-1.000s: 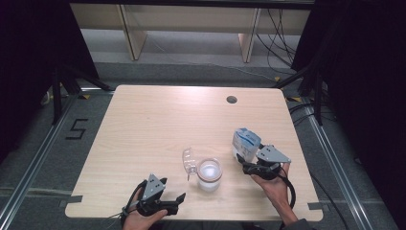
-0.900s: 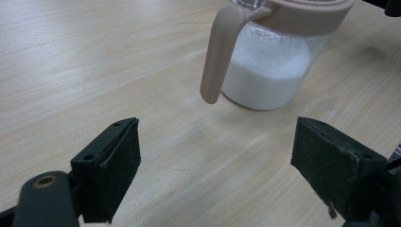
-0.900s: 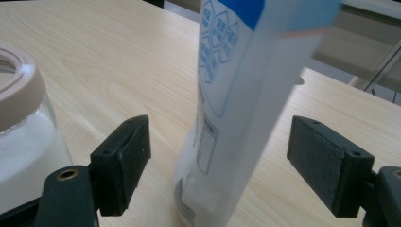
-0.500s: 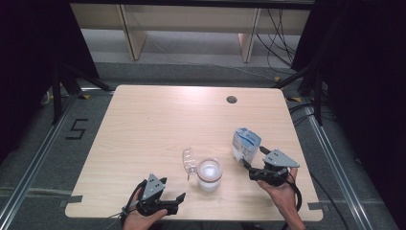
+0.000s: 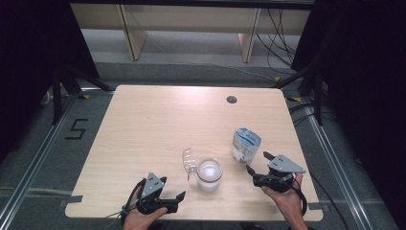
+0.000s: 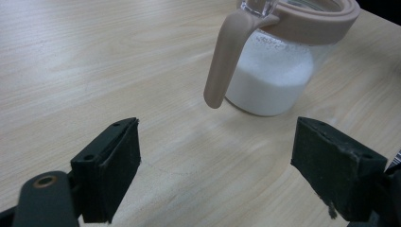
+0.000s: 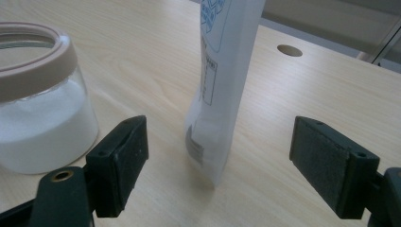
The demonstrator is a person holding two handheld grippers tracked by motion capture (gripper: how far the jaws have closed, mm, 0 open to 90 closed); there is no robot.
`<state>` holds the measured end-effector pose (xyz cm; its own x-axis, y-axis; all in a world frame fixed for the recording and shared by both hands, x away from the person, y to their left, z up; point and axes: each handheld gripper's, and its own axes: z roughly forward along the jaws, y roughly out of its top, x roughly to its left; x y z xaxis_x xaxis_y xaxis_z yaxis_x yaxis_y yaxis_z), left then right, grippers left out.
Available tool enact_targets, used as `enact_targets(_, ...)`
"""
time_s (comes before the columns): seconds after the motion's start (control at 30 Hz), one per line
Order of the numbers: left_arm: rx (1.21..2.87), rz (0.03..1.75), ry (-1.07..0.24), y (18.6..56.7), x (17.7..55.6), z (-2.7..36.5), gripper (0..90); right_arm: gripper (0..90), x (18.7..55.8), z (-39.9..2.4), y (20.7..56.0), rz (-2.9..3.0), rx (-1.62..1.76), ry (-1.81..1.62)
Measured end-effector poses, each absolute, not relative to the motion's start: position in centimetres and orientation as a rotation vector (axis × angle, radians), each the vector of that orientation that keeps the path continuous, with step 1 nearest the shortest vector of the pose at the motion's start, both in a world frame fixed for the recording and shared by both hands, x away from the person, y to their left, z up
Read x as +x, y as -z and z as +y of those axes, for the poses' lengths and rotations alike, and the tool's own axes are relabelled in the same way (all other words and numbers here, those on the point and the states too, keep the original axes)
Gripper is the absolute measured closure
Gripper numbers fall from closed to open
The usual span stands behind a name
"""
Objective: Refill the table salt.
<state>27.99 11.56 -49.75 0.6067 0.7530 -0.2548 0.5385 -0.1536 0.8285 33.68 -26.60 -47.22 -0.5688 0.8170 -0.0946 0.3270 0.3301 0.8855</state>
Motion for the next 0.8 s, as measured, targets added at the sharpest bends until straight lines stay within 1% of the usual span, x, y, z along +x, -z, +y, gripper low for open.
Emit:
enact_targets(0.1,1.839,1.039,-0.284,49.6,28.1,11.6,15.7,20.9,33.6,-26.8,47.4,2.058,0.983,-1.182)
enact_targets(0.17,1.858,1.022,-0.329,49.5,28.4,11.8,15.7,20.9,33.4,-26.9,47.4,2.071,1.012,-1.177)
enact_targets(0.23,1.845,1.032,-0.313,49.5,28.4,11.7,15.7,20.9,33.2,-26.9,47.4,2.079,1.022,-1.178)
enact_targets(0.3,1.865,1.011,-0.362,49.2,28.6,11.9,15.7,20.8,33.1,-27.0,47.5,2.087,1.003,-1.177)
enact_targets(0.43,1.846,1.023,-0.354,49.1,28.8,11.8,15.6,20.7,32.9,-27.0,47.7,2.093,0.978,-1.187)
enact_targets(0.5,1.849,1.025,-0.381,49.0,28.9,11.8,15.6,20.7,32.7,-26.9,47.6,2.099,0.987,-1.184)
enact_targets(0.6,1.847,1.021,-0.381,48.8,28.9,11.8,15.6,20.6,32.3,-26.8,47.5,2.118,1.022,-1.189)
enact_targets(0.73,1.852,1.001,-0.391,48.4,29.1,12.0,15.6,20.3,32.1,-27.0,47.6,2.103,0.990,-1.195)
enact_targets(0.8,1.840,1.023,-0.379,48.2,29.1,12.0,15.6,20.2,31.8,-26.9,47.5,2.125,1.017,-1.199)
